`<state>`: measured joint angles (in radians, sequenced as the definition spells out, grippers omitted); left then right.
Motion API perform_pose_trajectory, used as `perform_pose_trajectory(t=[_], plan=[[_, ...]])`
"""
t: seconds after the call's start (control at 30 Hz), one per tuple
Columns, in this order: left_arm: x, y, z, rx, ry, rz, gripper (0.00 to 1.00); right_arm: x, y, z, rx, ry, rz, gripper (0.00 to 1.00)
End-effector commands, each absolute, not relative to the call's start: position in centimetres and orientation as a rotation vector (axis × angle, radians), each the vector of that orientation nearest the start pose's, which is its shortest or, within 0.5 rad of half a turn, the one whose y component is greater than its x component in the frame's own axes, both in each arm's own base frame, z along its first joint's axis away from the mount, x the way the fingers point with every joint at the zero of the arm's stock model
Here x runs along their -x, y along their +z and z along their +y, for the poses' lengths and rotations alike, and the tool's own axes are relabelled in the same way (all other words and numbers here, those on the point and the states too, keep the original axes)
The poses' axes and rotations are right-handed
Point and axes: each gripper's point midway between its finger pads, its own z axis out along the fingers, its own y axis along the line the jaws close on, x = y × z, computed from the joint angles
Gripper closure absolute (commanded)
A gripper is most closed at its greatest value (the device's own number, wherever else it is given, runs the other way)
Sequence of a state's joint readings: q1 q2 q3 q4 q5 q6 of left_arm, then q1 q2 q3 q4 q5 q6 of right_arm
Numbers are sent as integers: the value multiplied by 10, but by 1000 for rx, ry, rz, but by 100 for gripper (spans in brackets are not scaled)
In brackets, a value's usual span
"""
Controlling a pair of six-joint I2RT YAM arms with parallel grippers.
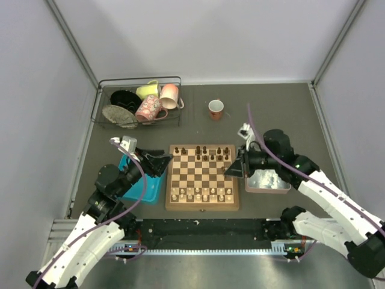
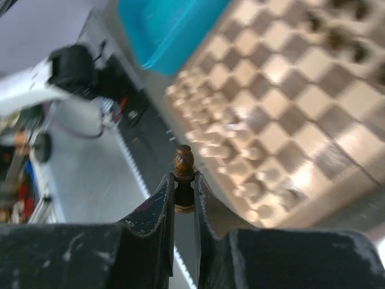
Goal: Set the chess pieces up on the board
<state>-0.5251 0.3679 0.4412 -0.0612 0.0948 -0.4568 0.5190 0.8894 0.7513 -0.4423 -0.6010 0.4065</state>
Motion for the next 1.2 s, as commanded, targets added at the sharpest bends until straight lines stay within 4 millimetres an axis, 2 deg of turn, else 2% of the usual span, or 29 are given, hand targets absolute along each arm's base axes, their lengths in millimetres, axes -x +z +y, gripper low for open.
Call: perform_pose_trajectory(t=[0.0, 0.03, 0.07, 0.2, 0.33, 0.4, 0.53, 0.77, 1.0, 1.17], plan=[[-155, 313, -209, -472, -1190, 1456, 42, -122, 260, 274, 902, 1403, 1939, 100], [-148, 320, -213, -507, -1230, 1444, 42, -115, 269, 278, 942, 1430, 1903, 100], [-146, 317, -218, -535, -1255, 1459, 42, -103, 275, 283, 1000, 1463, 1865, 100], [-125, 316, -232, -691, -1369, 1446, 42, -77, 298, 292, 1112, 1552, 1742, 100], [-103, 315, -252, -839, -1465, 1426, 42, -64, 317, 296, 1162, 1601, 1654, 100], [-90, 315, -262, -908, -1473, 1402, 42, -61, 320, 296, 1169, 1611, 1645, 100], [-86, 322, -273, -914, -1472, 1388, 42, -60, 318, 297, 1170, 1618, 1658, 100], [-83, 330, -277, -909, -1510, 1351, 41, -58, 311, 299, 1173, 1622, 1683, 100], [-83, 323, -284, -907, -1516, 1386, 43, -57, 305, 307, 1192, 1633, 1712, 100], [-83, 326, -286, -907, -1519, 1381, 44, -57, 302, 308, 1196, 1629, 1728, 100]])
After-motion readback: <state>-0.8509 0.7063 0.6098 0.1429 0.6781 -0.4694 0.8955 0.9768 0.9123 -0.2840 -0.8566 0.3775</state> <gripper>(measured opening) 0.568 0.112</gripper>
